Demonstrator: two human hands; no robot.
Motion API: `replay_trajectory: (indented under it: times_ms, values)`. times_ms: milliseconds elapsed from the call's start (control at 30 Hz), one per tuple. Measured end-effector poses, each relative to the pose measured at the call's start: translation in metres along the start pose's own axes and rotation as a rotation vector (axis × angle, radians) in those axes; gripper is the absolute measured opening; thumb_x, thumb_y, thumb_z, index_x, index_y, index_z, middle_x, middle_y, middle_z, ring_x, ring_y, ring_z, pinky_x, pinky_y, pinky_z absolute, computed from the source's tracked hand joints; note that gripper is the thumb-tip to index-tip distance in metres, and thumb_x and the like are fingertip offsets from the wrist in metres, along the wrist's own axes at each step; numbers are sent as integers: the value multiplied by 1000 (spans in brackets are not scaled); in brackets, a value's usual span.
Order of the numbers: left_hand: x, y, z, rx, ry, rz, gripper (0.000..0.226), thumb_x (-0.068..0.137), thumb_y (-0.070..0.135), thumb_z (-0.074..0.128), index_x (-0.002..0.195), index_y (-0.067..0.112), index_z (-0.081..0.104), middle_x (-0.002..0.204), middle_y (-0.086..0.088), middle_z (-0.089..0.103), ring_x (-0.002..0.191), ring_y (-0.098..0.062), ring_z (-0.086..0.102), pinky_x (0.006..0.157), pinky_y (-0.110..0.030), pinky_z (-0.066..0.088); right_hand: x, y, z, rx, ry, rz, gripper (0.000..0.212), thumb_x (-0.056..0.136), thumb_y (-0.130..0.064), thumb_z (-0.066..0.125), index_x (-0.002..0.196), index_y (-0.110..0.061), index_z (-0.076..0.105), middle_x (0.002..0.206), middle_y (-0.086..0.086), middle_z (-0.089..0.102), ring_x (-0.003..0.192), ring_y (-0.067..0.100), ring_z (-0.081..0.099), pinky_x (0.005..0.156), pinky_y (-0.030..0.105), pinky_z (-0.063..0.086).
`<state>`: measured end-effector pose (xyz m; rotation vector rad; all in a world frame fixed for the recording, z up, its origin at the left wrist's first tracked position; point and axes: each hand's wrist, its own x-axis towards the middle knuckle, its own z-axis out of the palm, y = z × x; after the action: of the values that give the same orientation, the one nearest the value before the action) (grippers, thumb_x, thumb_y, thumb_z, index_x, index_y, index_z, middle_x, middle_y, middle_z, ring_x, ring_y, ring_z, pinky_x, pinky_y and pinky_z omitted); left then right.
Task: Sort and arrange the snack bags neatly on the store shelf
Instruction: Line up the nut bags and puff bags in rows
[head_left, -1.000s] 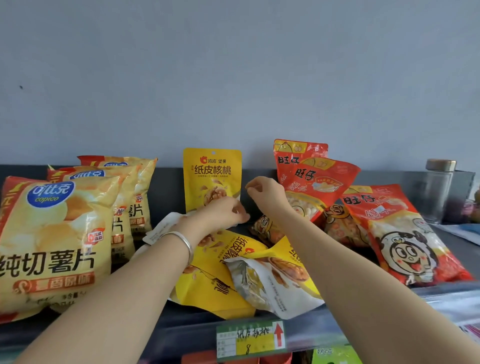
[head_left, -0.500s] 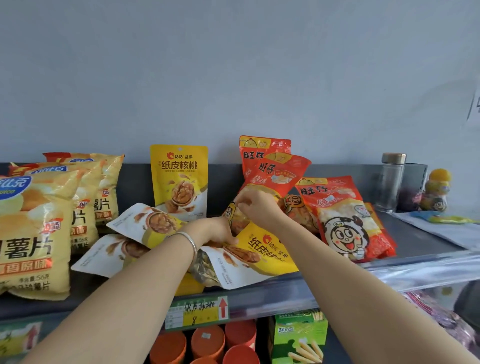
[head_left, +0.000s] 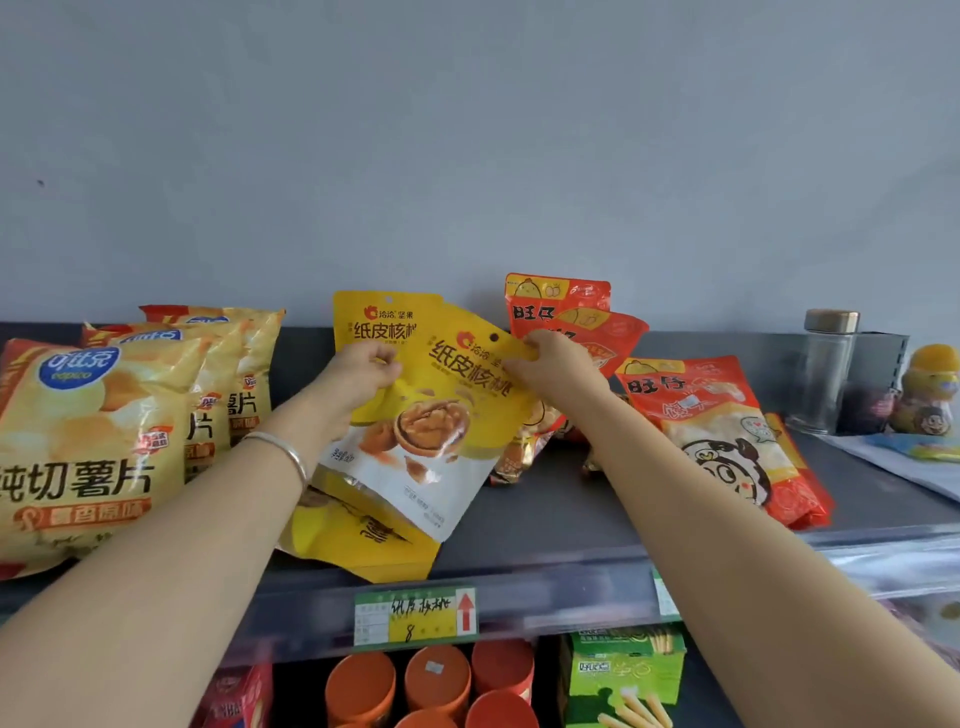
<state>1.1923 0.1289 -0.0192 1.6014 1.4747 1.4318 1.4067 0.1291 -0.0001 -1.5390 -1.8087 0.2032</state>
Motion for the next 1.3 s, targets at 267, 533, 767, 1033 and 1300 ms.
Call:
replay_trajectory:
  times_ms: [267,533,767,1033,1300]
  values:
    - [4,-16,-9,-296,457,43,5,96,10,49,99,12,52,86,-1,57,74,-12,49,68,-27,41,4,-29,51,703,-257,139,12,90,-16,66,100,-11,61,104,14,67,94,30,66,85,46,56]
    - [16,-30,-17,-22,72,72,29,97,24,50,125,17,48,113,-3,58,103,-17,55,86,-32,42,24,-24,76,919,125,200,23,96,-8,51,74,-13,54,73,8,55,68,20,48,62,30,41]
    - [30,-60,-29,956,-246,67,48,93,57,39,135,35,45,138,4,52,127,-22,47,103,-41,36,38,-21,111,748,209,56,18,99,-8,44,89,-5,58,83,10,60,73,17,51,67,30,41]
    - [29,-56,-32,1323,-236,-17,54,91,65,23,85,22,55,92,0,58,90,-24,58,74,-32,42,57,-33,143,866,13,206,20,99,-4,37,95,-11,56,84,7,57,75,18,53,66,29,43]
    - [18,-62,-35,1342,-180,-10,44,96,54,23,88,21,52,90,0,56,93,-25,60,77,-32,43,55,-20,168,784,-151,372,23,93,-6,42,92,-22,58,102,13,65,94,31,64,83,45,55]
